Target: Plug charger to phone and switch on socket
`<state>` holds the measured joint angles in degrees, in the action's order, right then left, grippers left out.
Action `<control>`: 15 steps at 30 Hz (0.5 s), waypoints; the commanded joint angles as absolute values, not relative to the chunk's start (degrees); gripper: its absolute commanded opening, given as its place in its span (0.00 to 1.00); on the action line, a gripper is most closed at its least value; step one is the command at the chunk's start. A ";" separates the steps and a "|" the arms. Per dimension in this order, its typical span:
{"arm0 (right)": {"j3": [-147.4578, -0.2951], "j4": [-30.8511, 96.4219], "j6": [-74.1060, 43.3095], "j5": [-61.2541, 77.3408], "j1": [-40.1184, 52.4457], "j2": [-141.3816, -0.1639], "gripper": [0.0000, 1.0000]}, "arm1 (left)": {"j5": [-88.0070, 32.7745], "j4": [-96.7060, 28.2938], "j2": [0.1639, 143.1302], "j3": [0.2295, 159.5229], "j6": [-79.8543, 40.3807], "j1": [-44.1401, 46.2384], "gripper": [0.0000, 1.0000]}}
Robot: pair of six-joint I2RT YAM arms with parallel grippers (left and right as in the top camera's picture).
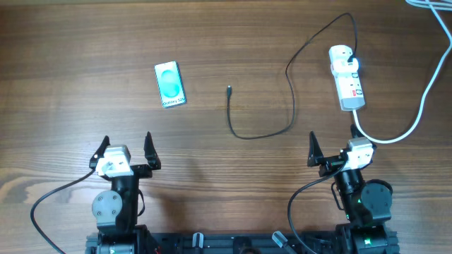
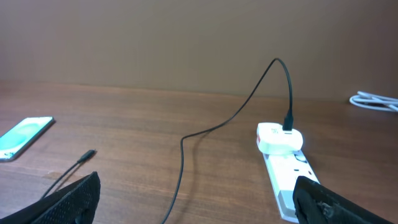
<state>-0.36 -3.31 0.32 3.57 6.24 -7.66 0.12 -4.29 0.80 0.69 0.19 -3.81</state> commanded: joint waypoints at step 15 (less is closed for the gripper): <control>-0.30 -0.08 0.43 3.20 6.57 -0.14 1.00 | 0.03 -4.21 0.56 0.34 1.06 -3.62 1.00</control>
